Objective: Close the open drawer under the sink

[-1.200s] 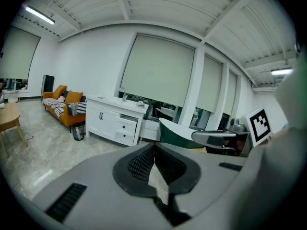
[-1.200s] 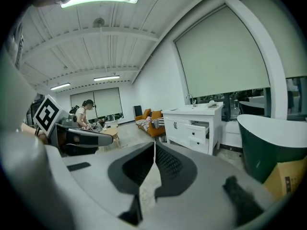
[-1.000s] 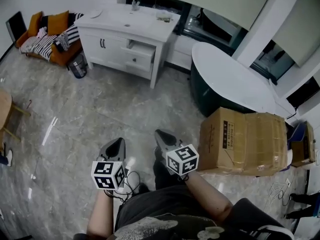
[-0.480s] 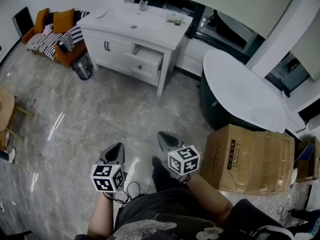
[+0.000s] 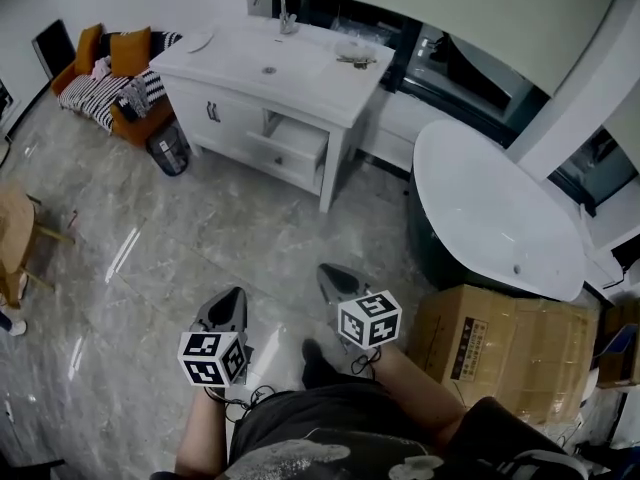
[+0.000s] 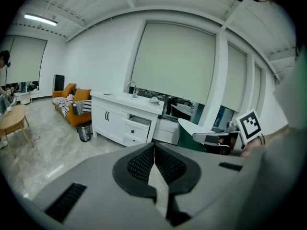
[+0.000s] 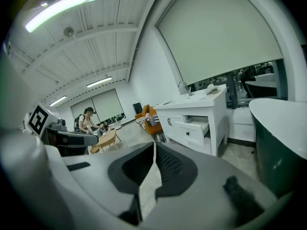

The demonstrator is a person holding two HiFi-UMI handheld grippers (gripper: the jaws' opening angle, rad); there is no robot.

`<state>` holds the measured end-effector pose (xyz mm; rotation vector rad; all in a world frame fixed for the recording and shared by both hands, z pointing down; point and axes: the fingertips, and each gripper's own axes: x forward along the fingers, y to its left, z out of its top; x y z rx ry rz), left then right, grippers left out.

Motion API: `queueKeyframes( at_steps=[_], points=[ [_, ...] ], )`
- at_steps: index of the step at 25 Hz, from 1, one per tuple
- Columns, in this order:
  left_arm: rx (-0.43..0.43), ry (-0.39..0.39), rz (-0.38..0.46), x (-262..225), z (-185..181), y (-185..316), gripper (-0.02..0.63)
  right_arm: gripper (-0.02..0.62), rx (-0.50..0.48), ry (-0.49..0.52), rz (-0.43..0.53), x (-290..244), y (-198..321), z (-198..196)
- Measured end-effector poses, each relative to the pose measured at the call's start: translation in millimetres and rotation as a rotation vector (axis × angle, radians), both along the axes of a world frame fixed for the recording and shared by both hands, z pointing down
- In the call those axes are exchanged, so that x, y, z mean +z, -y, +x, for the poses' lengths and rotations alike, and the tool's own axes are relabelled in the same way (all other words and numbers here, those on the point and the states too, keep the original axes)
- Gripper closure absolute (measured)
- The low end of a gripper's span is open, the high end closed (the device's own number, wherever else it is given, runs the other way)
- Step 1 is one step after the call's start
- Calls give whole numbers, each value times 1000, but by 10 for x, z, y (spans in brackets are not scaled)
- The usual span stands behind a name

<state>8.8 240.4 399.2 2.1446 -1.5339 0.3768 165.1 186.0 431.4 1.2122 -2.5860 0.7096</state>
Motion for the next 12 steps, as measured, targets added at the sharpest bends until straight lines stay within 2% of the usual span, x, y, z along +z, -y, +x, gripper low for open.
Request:
queueKeyframes(
  at_steps=[7,12],
  points=[
    [-66,25,9,-87,-30,418,591,566,-15,42,-23,101,439,116],
    [-72,52,19,-125,-146,616,591,566,-9,56,-42,144,594,85]
  ],
)
